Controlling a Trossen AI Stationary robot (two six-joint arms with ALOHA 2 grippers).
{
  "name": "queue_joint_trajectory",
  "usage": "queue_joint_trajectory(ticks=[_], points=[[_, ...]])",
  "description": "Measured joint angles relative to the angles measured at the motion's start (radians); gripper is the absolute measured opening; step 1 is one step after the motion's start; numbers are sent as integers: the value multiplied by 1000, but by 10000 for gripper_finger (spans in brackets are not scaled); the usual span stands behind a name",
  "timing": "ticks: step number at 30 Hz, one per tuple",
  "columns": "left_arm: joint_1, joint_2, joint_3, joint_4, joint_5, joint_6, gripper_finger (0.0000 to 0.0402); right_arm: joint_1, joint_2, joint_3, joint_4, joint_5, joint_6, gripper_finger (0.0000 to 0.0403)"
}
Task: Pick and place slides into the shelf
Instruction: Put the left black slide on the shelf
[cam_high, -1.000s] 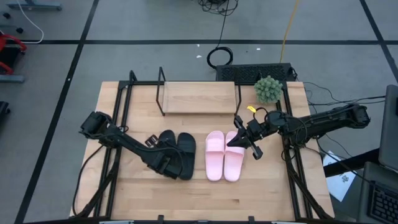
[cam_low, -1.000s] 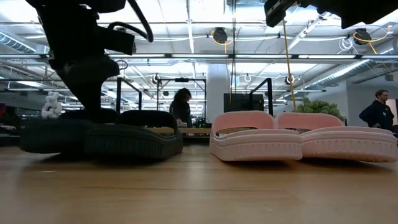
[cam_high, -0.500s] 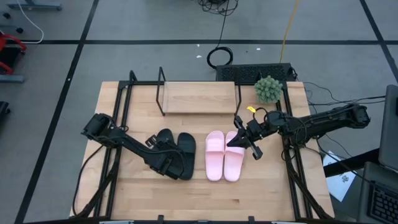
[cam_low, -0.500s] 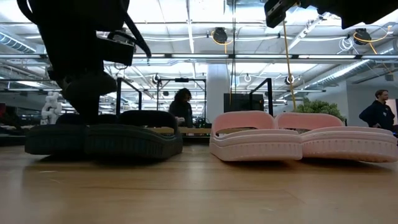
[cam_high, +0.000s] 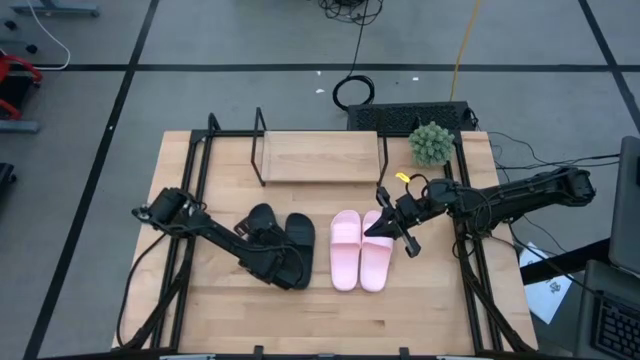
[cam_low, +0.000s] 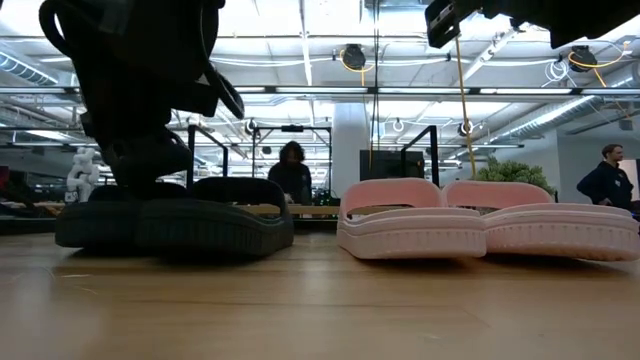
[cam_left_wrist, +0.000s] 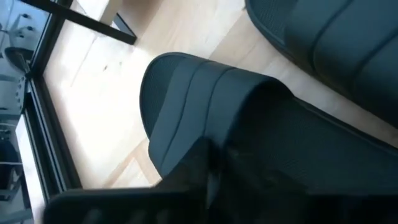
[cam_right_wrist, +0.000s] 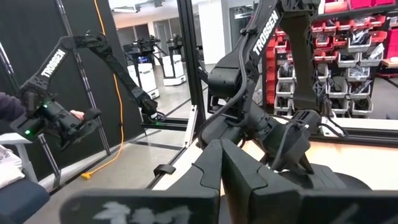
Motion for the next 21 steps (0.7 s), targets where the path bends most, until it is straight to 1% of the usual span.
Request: queue_joint_trajectory(ticks=[1, 5, 12, 17, 21], points=[[-2, 0, 1, 9, 0, 9, 14, 0, 0, 0, 0, 7, 0, 0], [-5, -1, 1, 5, 7, -7, 5, 0, 0, 0, 0, 25, 0, 0], [-5, -1, 1, 0, 15, -17, 2, 0, 0, 0, 0, 24, 15, 0], [-4, 0, 54, -106, 19, -30, 1, 1, 0, 0, -1, 24, 15, 0], [-6, 0, 101, -158, -11, -32, 1, 1, 0, 0, -1, 24, 17, 0]])
